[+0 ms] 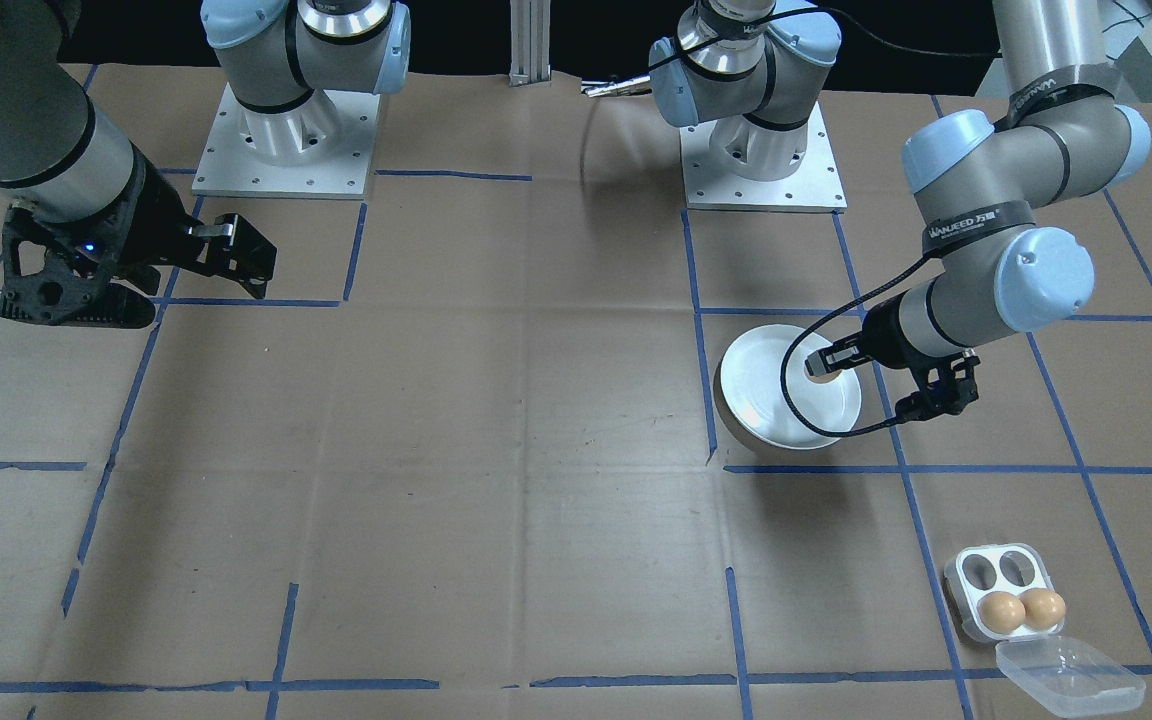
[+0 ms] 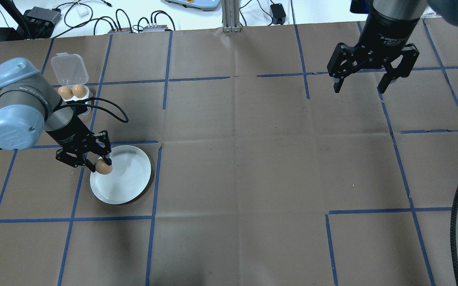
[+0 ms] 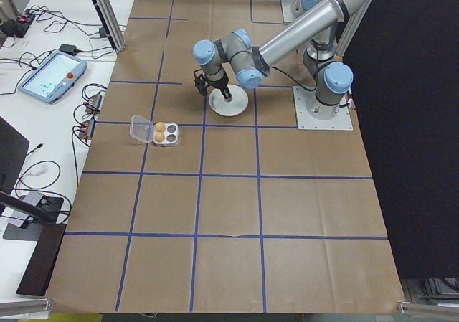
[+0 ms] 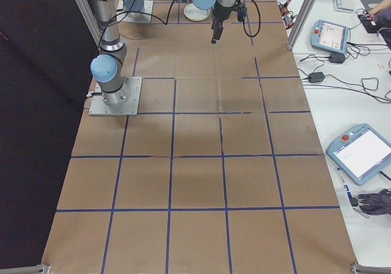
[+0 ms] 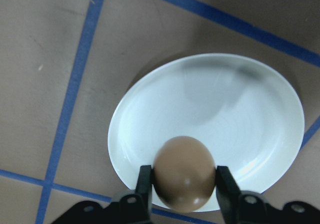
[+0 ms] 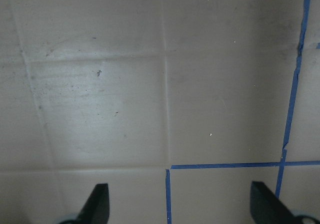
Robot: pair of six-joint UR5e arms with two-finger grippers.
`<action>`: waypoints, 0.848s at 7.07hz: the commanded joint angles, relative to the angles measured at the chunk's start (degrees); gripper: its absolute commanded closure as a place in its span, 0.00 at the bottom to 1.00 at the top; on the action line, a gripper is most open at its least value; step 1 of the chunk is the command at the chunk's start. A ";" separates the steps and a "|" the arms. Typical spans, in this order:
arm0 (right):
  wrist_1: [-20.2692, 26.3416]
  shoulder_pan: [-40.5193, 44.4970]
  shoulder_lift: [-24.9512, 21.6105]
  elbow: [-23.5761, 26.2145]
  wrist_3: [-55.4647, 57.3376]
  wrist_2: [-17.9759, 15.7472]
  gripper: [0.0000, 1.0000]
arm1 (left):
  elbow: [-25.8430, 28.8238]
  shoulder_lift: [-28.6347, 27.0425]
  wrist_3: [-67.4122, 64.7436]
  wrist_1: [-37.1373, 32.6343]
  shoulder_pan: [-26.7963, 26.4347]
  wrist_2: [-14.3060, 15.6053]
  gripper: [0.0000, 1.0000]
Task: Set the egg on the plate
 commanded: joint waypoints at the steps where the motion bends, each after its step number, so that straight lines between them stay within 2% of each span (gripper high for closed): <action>1: 0.00 0.00 0.03 0.00 0.00 0.02 0.00 | -1.29 -0.07 -0.36 1.90 -0.34 0.08 0.15; 2: 0.00 0.00 0.03 0.00 0.00 0.02 0.00 | -1.47 -0.33 -0.18 6.18 -0.34 0.69 0.01; 4: 0.00 0.00 -0.06 0.00 0.00 0.02 0.00 | -0.51 -0.77 0.52 6.92 0.09 0.70 0.00; 5: 0.00 0.00 -0.06 0.00 0.00 0.02 0.00 | 2.11 -2.60 3.13 8.41 0.27 0.87 0.00; 6: 0.00 0.00 0.03 0.00 0.00 -0.06 0.00 | 7.70 -6.01 5.68 8.34 0.27 1.05 0.00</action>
